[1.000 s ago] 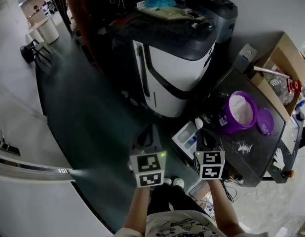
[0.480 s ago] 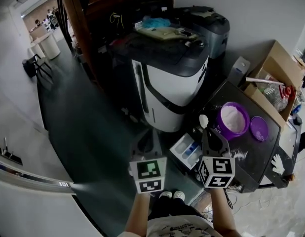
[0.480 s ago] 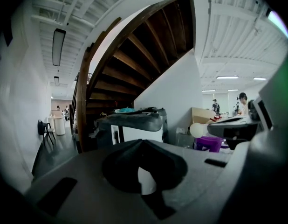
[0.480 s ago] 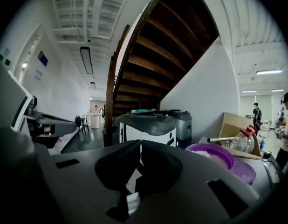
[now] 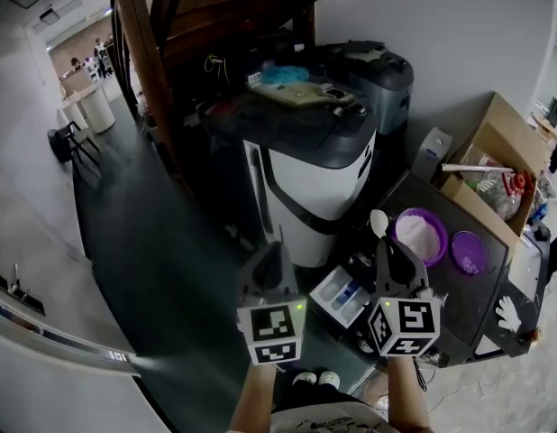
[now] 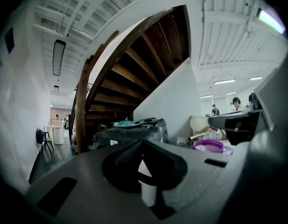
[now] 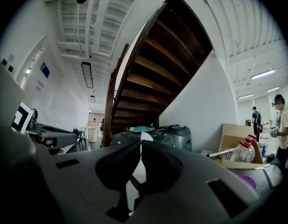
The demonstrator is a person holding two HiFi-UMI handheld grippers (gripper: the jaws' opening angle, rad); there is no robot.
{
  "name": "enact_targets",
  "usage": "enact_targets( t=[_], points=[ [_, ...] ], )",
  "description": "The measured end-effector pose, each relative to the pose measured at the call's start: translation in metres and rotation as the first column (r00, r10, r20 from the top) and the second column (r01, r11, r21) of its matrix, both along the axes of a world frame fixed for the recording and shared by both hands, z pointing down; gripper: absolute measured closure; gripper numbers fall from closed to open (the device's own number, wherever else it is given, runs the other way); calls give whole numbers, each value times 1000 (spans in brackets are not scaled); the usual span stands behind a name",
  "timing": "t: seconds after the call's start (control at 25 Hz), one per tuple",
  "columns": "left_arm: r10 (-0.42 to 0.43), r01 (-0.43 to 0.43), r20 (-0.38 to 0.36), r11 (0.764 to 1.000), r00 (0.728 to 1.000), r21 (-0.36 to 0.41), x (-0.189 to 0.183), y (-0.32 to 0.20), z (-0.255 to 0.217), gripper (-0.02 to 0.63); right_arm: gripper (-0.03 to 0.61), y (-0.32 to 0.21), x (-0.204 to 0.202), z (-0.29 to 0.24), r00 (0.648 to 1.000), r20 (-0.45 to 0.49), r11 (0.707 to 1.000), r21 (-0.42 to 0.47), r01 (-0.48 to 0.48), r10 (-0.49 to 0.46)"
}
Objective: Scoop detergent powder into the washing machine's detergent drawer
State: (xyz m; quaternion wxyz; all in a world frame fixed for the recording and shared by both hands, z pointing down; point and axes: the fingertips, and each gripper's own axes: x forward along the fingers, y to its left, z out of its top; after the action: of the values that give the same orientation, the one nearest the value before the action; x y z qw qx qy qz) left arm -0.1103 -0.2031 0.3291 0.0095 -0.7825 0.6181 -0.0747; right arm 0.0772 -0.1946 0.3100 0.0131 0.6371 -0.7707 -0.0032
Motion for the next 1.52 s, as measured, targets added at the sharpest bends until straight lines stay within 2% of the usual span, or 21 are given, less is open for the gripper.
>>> enact_targets(
  t=[0.28,0.56,1.52],
  points=[
    [7,-7,2,999,1000,45,4,3,-22,611,558,4,7,-21,1000,25,999,51,-8,7],
    [3,-3,0,998,1000,62,7,5,-30,611,558,6,13,-25,999,38,998,60,-19,16],
    [1,-1,0,999,1000,51,8,7,-26,611,558,9,16,-17,999,36,999,37,-19,17]
  ],
)
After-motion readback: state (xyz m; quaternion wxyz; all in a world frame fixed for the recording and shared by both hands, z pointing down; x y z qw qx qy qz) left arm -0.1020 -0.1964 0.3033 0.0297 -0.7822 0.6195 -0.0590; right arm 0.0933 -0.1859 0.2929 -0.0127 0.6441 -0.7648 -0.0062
